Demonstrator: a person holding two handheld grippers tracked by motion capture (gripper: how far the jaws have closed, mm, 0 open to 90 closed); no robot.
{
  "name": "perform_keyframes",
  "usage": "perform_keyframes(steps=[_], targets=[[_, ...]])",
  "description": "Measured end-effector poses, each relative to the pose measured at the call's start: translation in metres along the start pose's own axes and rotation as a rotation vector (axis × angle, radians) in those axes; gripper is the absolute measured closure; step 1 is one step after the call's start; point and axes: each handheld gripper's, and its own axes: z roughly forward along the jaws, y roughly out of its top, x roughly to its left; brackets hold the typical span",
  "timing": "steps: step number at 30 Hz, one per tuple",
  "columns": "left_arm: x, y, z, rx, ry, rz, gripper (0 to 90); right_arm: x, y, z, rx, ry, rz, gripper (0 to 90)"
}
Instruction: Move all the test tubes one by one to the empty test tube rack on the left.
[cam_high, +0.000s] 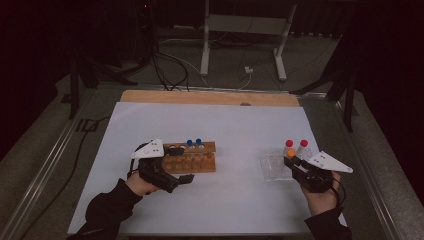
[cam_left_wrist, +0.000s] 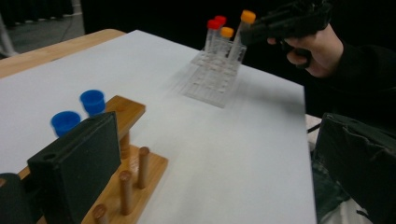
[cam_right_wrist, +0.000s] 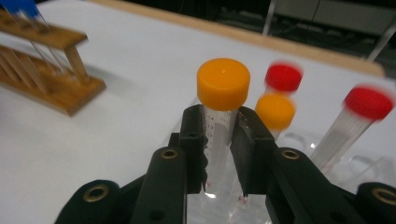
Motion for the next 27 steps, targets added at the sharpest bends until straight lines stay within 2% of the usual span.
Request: perform_keyframes(steps=[1, 5, 7, 9, 10, 11, 12, 13, 14, 15, 16, 17, 18, 19, 22, 23, 24, 26, 27], targets=[[-0.001, 0.001, 0.0, -0.003, -0.001, 0.0, 1.4, 0.0, 0.0, 0.0, 0.0, 0.0, 0.0, 74.6], [-0.004, 0.006, -0.002, -0.012, -0.012, 0.01, 1.4, 0.008, 0.017, -0.014, -0.071, 0.016, -0.025, 74.7], [-0.005, 0.008, -0.002, -0.014, -0.013, 0.012, 1.4, 0.018, 0.028, -0.016, -0.101, 0.058, -0.054, 74.7], [-0.007, 0.011, -0.002, -0.02, -0.008, 0.014, 1.4, 0.027, 0.033, -0.011, -0.104, 0.099, -0.069, 74.7], [-0.008, 0.012, -0.002, -0.022, -0.015, 0.014, 1.4, 0.027, 0.033, -0.011, -0.104, 0.099, -0.069, 74.7], [-0.01, 0.013, -0.002, -0.023, -0.007, 0.015, 1.4, 0.032, 0.034, -0.007, -0.104, 0.119, -0.076, 74.7], [-0.012, 0.014, -0.002, -0.026, -0.013, 0.019, 1.5, 0.042, 0.036, 0.003, -0.094, 0.169, -0.096, 74.7], [-0.013, 0.015, -0.002, -0.03, -0.011, 0.024, 1.9, 0.048, 0.036, 0.009, -0.086, 0.189, -0.106, 74.7], [-0.015, 0.016, -0.002, -0.037, 0.0, 0.031, 1.9, 0.048, 0.036, 0.009, -0.086, 0.189, -0.106, 74.7], [-0.016, 0.017, -0.002, -0.043, -0.007, 0.03, 1.9, 0.054, 0.036, 0.014, -0.08, 0.218, -0.117, 74.7], [-0.018, 0.018, -0.001, -0.044, 0.005, 0.029, 1.9, 0.067, 0.036, 0.024, -0.059, 0.267, -0.136, 74.7], [-0.019, 0.019, -0.001, -0.046, 0.018, 0.033, 1.9, 0.067, 0.036, 0.024, -0.059, 0.267, -0.136, 74.7], [-0.021, 0.02, 0.0, -0.048, 0.016, 0.034, 1.9, 0.081, 0.036, 0.034, -0.041, 0.318, -0.15, 74.7], [-0.022, 0.021, 0.001, -0.044, 0.028, 0.031, 1.9, 0.081, 0.036, 0.034, -0.041, 0.318, -0.15, 74.7], [-0.026, 0.022, 0.003, -0.044, 0.028, 0.028, 1.9, 0.099, 0.035, 0.046, -0.015, 0.375, -0.178, 74.7], [-0.027, 0.022, 0.004, -0.045, 0.025, 0.028, 1.9, 0.11, 0.034, 0.051, 0.002, 0.406, -0.195, 74.7], [-0.028, 0.022, 0.005, -0.044, 0.031, 0.032, 1.9, 0.11, 0.034, 0.051, 0.002, 0.406, -0.195, 74.7], [-0.03, 0.023, 0.006, -0.043, 0.035, 0.035, 1.9, 0.124, 0.033, 0.058, 0.02, 0.448, -0.212, 74.7], [-0.031, 0.023, 0.007, -0.042, 0.031, 0.038, 1.9, 0.124, 0.033, 0.058, 0.02, 0.448, -0.212, 74.7]])
